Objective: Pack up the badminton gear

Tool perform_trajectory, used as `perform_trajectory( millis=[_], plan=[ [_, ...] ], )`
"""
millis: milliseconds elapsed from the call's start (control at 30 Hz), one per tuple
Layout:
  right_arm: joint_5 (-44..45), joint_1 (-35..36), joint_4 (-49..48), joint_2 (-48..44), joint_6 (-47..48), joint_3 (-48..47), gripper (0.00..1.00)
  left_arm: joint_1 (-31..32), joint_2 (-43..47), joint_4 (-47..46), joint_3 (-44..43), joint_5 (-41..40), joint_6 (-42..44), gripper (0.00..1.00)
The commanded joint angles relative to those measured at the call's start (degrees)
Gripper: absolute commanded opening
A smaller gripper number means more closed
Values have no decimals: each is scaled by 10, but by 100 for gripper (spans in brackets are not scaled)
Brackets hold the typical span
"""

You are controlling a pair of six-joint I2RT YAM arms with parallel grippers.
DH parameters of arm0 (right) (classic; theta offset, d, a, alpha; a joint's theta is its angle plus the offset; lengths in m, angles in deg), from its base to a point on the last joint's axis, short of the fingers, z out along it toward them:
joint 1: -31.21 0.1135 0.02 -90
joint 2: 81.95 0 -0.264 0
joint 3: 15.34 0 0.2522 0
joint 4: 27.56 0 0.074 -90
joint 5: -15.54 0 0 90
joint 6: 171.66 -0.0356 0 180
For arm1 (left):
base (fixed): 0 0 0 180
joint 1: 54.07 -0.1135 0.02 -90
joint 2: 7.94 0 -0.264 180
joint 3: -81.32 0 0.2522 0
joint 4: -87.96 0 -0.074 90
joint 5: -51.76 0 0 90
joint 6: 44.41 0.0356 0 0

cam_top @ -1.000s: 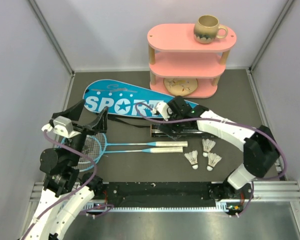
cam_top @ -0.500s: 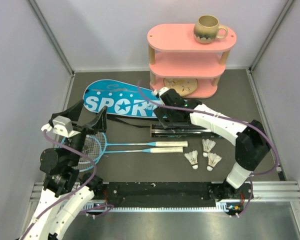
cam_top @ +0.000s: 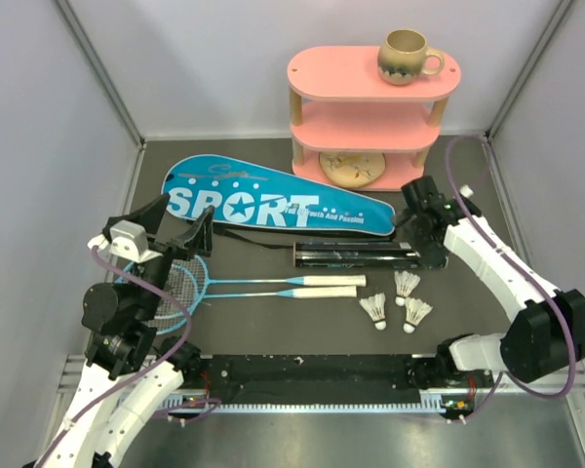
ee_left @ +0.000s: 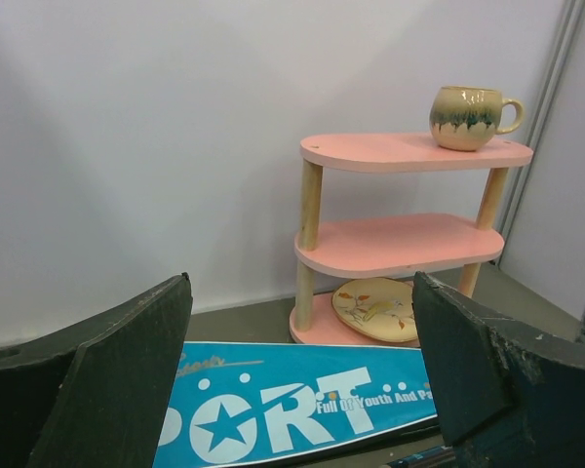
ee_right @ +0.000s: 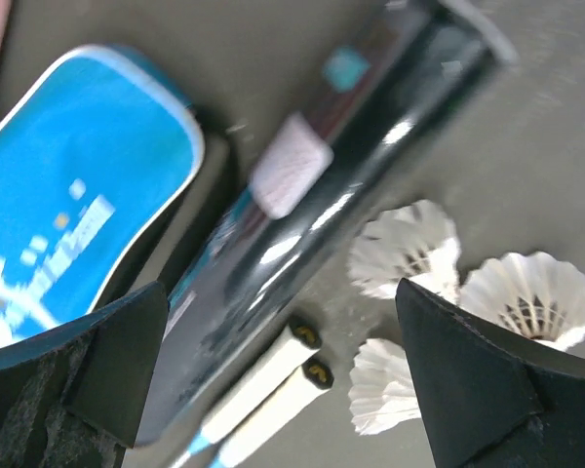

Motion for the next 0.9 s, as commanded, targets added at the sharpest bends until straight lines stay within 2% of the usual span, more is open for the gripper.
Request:
perform_trajectory(
  millis=[0, 233, 400, 867],
  plan=[
    [5, -62, 13, -41, -118, 46, 99, 2, -9, -13, -15, 6, 2, 98],
    [-13, -124, -23, -50, -148, 111, 99, 2, -16, -13, -15, 13, -1, 98],
    [-10, -139, -59, -33, -148, 127, 99, 2, -20, -13, -15, 16, -3, 98],
    [-7, -146, -131, 97, -162, 118, 96, 2, -30, -13, -15, 21, -6, 98]
  ],
)
